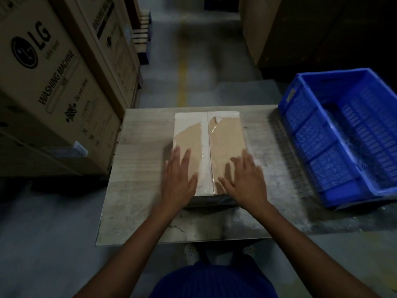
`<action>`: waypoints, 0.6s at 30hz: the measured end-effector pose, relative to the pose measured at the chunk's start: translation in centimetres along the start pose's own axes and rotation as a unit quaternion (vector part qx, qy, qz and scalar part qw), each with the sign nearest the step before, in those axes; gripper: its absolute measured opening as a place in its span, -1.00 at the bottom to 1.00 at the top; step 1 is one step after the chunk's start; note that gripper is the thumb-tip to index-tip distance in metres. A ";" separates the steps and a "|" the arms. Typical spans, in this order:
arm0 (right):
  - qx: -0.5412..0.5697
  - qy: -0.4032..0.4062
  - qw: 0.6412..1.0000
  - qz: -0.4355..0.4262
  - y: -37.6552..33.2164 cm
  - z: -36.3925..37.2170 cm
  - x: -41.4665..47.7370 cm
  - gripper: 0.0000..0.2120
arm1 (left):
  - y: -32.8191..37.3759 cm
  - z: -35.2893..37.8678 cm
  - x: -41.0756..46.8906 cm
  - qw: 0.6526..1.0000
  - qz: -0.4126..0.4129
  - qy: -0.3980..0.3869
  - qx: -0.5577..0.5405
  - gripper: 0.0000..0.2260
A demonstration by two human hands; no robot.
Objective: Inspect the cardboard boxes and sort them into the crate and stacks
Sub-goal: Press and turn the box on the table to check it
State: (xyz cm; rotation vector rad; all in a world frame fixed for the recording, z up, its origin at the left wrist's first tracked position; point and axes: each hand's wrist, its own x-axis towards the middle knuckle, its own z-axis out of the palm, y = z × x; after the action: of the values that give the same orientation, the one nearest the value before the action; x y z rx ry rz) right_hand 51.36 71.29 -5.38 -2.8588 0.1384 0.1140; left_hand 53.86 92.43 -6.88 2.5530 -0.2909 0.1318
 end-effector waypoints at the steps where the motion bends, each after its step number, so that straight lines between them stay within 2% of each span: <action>1: -0.036 -0.036 0.998 -0.025 -0.3 0.2 0.6 -0.19 | 0.1 0.2 0.6 0.998 0.025 -0.037 0.046 -0.38; 4: -0.086 -0.070 0.993 -0.031 -0.8 1.1 1.5 -0.03 | -0.7 1.1 1.4 0.975 0.053 -0.138 0.163 -0.41; 8: -0.109 -0.074 0.991 -0.024 -0.7 1.7 1.6 -0.09 | -0.9 1.8 0.9 0.971 0.052 -0.135 0.189 -0.43; 12: -0.086 -0.071 0.994 -0.005 -1.6 1.6 1.6 -0.16 | -0.5 1.7 1.1 0.970 0.038 -0.145 0.192 -0.39; 18: -0.108 -0.093 0.989 -0.034 -0.7 -0.3 1.4 -0.23 | 1.1 0.2 0.9 0.969 0.018 -0.170 0.177 -0.42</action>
State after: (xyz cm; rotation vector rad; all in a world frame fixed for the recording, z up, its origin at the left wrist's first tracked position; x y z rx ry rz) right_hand 52.88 71.74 -5.03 -3.0436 -0.0114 0.4050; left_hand 54.50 91.26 -6.28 2.9211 -0.4800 -0.2690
